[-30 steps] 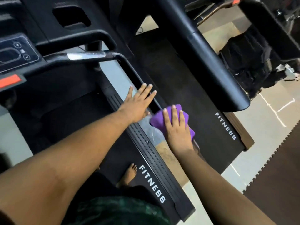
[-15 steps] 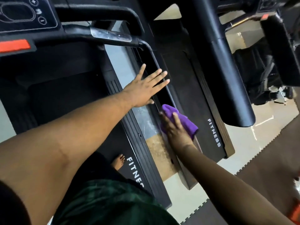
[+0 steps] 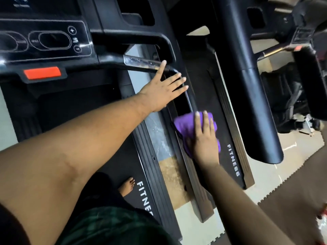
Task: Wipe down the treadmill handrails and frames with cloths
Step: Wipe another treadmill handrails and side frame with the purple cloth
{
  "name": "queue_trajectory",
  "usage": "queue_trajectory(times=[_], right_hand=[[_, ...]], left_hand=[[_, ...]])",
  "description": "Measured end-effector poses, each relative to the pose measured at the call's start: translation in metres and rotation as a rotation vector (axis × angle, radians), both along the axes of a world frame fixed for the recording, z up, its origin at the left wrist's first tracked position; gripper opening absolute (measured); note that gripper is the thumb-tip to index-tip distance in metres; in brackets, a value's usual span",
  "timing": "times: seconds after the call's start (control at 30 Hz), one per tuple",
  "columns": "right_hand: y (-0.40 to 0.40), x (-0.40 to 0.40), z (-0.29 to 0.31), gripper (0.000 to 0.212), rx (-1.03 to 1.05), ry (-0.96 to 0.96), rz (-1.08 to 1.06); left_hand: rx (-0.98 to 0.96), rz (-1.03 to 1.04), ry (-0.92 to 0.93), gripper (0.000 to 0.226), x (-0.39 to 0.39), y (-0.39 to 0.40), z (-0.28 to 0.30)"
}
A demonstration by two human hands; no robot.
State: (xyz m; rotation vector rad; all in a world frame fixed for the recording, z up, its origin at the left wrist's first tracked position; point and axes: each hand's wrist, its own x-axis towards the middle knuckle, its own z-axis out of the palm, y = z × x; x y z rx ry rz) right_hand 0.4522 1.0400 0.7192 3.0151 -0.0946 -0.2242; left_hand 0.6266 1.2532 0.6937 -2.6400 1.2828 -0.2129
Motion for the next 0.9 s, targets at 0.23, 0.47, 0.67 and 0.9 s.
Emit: queue_trajectory(times=[0.23,0.47,0.67,0.9], right_hand=[[0.007,0.025,0.000,0.087,0.116,0.047,-0.165],[0.043,0.092,0.002,0.092,-0.252,0.081,0.122],[0.018,0.053,0.003,0.061,-0.573,0.402,0.532],[0.063,0.111,-0.016,0.068,-0.985,0.467,0.675]], left_hand=[[-0.003,-0.019,0.009,0.101,0.026,0.012,0.003],[0.026,-0.016,0.004,0.100,0.037,0.017,0.005],[0.081,-0.045,0.047,0.092,0.037,0.020,0.010],[0.071,-0.048,0.089,0.082,0.039,0.021,0.014]])
